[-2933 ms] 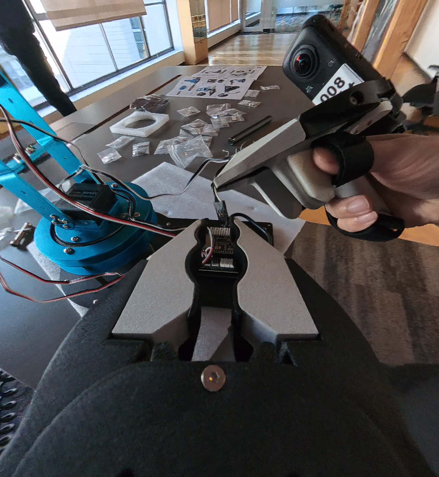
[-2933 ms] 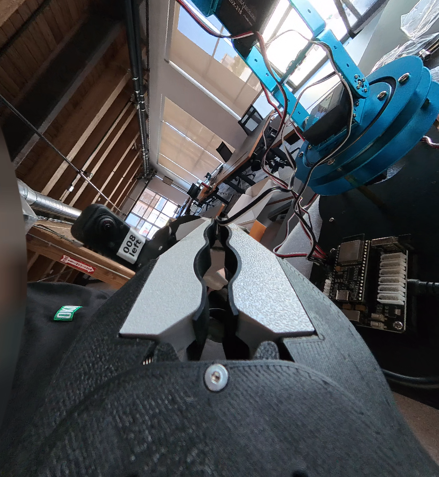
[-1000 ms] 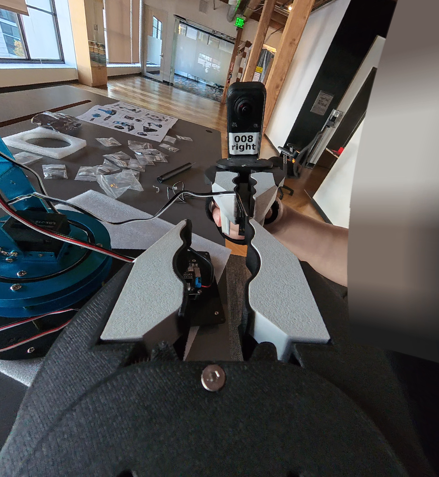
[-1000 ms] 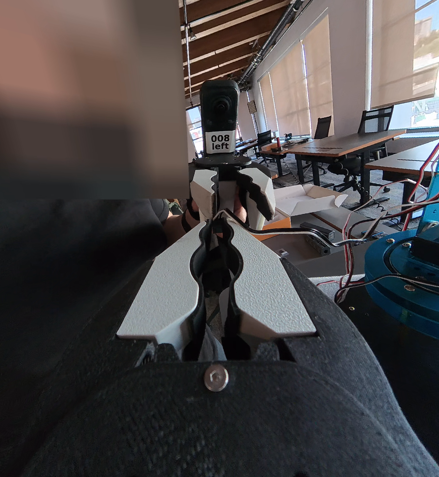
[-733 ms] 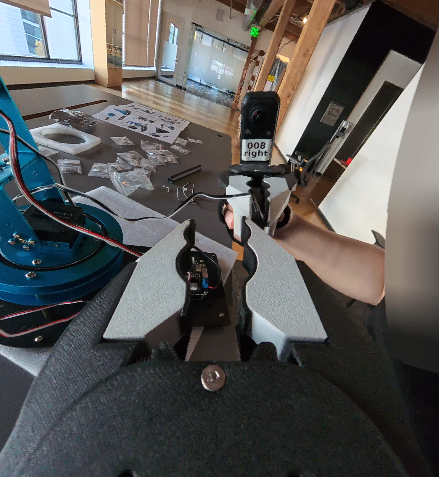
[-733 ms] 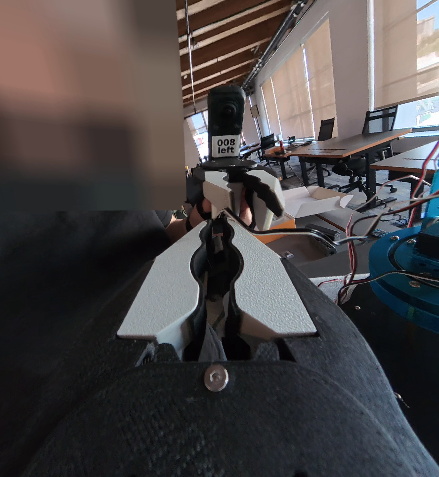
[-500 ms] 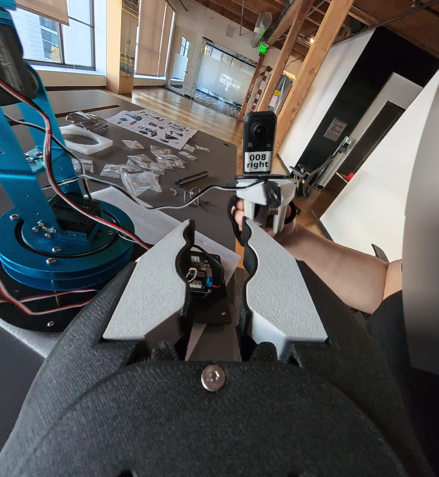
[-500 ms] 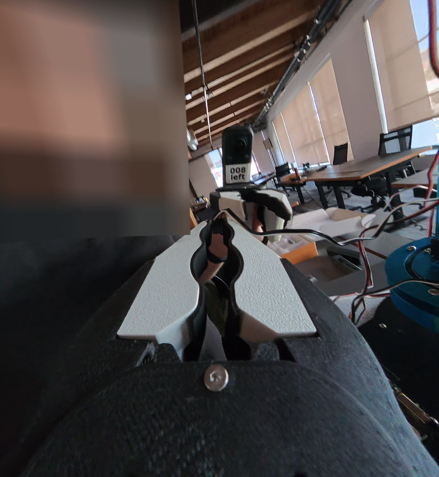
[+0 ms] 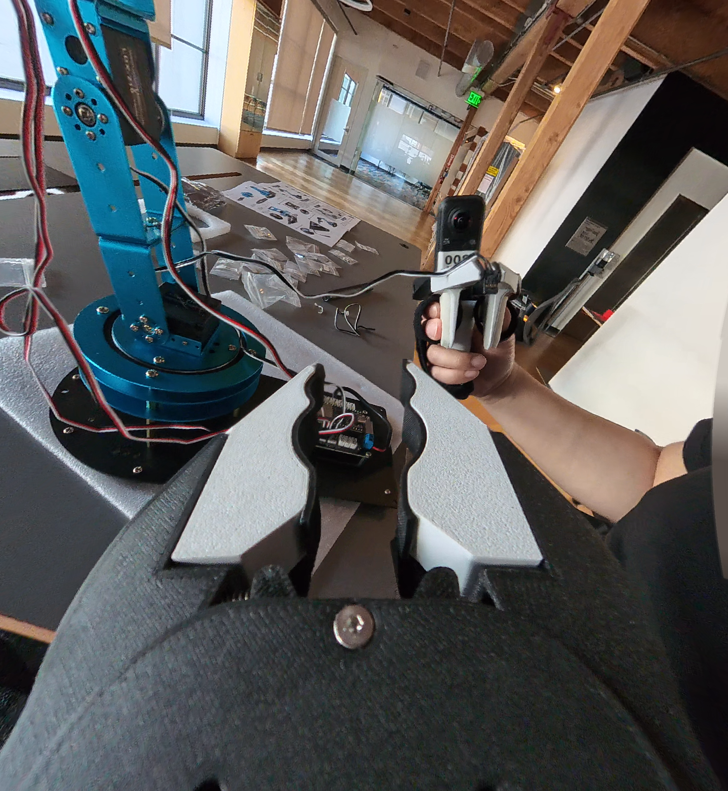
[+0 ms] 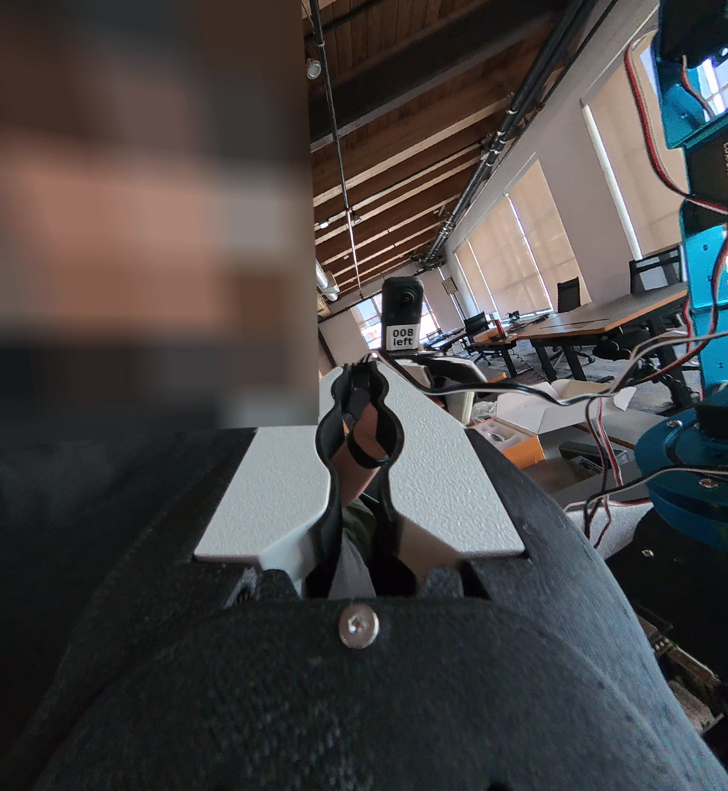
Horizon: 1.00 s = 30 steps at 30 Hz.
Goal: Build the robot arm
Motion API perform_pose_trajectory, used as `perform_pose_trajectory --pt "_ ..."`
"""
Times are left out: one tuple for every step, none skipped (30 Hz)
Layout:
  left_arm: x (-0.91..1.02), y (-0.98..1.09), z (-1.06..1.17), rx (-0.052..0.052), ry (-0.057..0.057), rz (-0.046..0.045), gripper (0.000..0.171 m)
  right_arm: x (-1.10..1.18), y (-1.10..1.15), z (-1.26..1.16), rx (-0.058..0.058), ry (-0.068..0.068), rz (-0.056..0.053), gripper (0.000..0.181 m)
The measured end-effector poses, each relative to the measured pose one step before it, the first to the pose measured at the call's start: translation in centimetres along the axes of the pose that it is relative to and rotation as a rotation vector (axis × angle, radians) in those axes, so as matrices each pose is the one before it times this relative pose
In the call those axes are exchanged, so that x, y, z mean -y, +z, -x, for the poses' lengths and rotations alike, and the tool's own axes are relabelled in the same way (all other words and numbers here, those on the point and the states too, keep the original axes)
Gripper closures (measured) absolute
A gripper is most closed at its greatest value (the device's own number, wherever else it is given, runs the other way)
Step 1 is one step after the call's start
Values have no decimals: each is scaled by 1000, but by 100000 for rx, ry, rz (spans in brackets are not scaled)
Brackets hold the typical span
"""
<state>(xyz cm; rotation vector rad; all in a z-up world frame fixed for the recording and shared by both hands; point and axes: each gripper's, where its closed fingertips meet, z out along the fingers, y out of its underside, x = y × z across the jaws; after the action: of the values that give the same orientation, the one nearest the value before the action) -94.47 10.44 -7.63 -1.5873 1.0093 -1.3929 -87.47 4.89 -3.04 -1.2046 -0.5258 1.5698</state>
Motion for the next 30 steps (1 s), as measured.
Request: perform_pose_trajectory --pt "-87 -134 155 717 110 287 139 -215 -97 -158 -1905 -277 1114 175" --pt "-92 -147 173 948 328 300 139 -346 -160 -296 -3009 -328 1687 176" --pt "-143 -160 201 1123 516 483 139 -499 -204 -334 -3574 -435 2253 176" --pt "-190 -160 195 1080 555 659 139 -600 -256 -307 -3734 -793 2365 176" --pt "-224 -168 195 1034 459 692 140 -643 -255 -331 -4087 -931 2433 176" --pt "-265 -167 209 1051 215 663 140 -593 -265 -221 -3344 -1053 2015 176" --pt "-275 -155 225 922 -121 656 140 -542 -266 -161 -2670 -636 1605 176" --pt "-298 -124 203 581 -446 677 141 -465 -247 -136 -2087 -175 1217 175" --pt "-269 -101 181 302 -724 581 141 -275 -221 -40 -1058 125 154 175" --pt "-242 -78 139 40 -934 435 141 -118 -183 -37 -534 446 -839 175" --pt "-196 -53 81 -242 -943 402 141 -55 -160 -63 -370 703 -1038 175" --pt "-169 -7 22 -405 -747 450 141 9 -117 -38 16 656 -1179 175" --pt "-152 25 -31 -511 -447 527 141 42 -93 -75 -114 467 -1247 175" --pt "-135 44 -82 -542 -114 621 141 46 -56 -63 -15 287 -976 175" --pt "-114 78 -90 -401 196 700 141 21 -29 -15 279 244 -660 175" --pt "-108 99 -108 -351 394 737 141 -8 -1 -30 154 209 -383 175" --pt "-97 94 -143 -428 410 736 141 -36 13 -55 -15 -19 -57 175" --pt "-75 91 -164 -466 340 617 141 -59 21 -27 153 -66 200 175" --pt "-61 73 -171 -467 318 462 141 -34 17 -15 289 149 131 175" --pt "-73 54 -148 -416 303 491 142 31 -6 -41 365 290 -147 175" --pt "-99 44 -124 -351 264 566 142 102 -9 -13 657 515 -489 175" --pt "-98 20 -81 -224 128 551 142 216 -17 44 1102 784 -1100 175" --pt "-92 5 -46 -172 -36 420 142 272 -5 78 1320 828 -1304 175" --pt "-72 -14 -41 -227 -165 294 142 296 4 85 1351 800 -1309 175" --pt "-73 -17 -44 -266 -195 221 142 285 46 124 1450 682 -1139 175" --pt "-46 -27 -39 -261 -180 174 142 235 77 106 1408 435 -762 175" --pt "-33 -23 -26 -231 -175 110 142 192 86 42 963 97 -381 175" --pt "-1 -31 -15 -175 -166 24 142 187 94 -58 309 -63 -235 174" --pt "28 -29 -21 -194 -103 -60 142 188 102 -74 364 42 -219 175" --pt "48 -41 -13 -149 7 -90 142 202 118 -6 735 173 -296 175"
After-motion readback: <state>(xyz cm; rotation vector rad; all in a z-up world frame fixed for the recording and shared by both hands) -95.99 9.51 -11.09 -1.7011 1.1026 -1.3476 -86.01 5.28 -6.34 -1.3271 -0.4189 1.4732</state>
